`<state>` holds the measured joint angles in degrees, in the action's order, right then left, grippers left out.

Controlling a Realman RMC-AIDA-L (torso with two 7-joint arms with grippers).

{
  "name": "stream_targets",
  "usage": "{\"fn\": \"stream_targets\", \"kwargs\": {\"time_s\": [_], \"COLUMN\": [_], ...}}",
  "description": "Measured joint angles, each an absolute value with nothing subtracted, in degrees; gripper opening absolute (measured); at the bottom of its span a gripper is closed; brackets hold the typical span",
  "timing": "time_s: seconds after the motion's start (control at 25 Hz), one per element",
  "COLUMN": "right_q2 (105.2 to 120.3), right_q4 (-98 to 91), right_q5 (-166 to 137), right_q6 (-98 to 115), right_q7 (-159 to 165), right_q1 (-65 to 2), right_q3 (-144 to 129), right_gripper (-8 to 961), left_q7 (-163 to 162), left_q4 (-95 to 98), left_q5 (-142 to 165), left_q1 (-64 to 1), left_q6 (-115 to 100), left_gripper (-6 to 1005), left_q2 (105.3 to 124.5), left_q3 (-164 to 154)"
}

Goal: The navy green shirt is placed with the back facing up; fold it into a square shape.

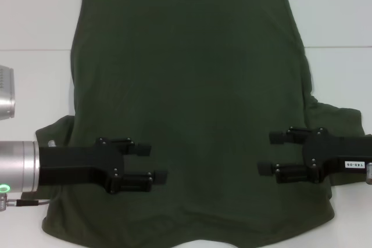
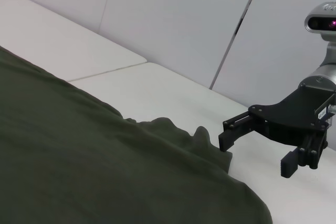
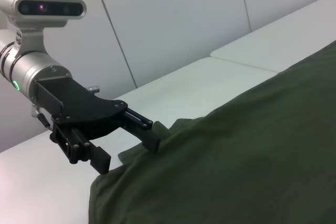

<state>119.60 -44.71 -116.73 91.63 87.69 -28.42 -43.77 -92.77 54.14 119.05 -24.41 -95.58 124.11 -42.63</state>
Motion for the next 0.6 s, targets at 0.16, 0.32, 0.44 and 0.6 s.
{"fn": "stream_targets", "kwargs": {"time_s": [0.16,0.32,0.44,0.6], "right_q2": [119.62,119.62,119.62,119.62], "right_q4": [-44.6,-44.7,-44.7,-44.7], "right_q5": [-116.7,-116.7,-116.7,-116.7], "right_q6": [91.7,91.7,91.8,91.8], "right_q7": [87.7,87.7,87.6,87.6], "right_q1": [-28.5,-28.6,-28.6,-28.6], "right_q3": [-43.8,-43.8,-43.8,-43.8], "right_gripper": [945,944,944,945], "left_q7": [-92.8,-92.8,-92.8,-92.8], "left_q4": [54.1,54.2,54.2,54.3], "left_q5": [119.1,119.1,119.1,119.1], "left_q1": [-24.5,-24.5,-24.5,-24.6], "left_q6": [-95.6,-95.6,-95.6,-95.6], "left_gripper": [813,813,814,814], "left_q2": [124.04,124.01,124.01,124.01], "left_q3": [-42.7,-42.7,-42.7,-42.5]}}
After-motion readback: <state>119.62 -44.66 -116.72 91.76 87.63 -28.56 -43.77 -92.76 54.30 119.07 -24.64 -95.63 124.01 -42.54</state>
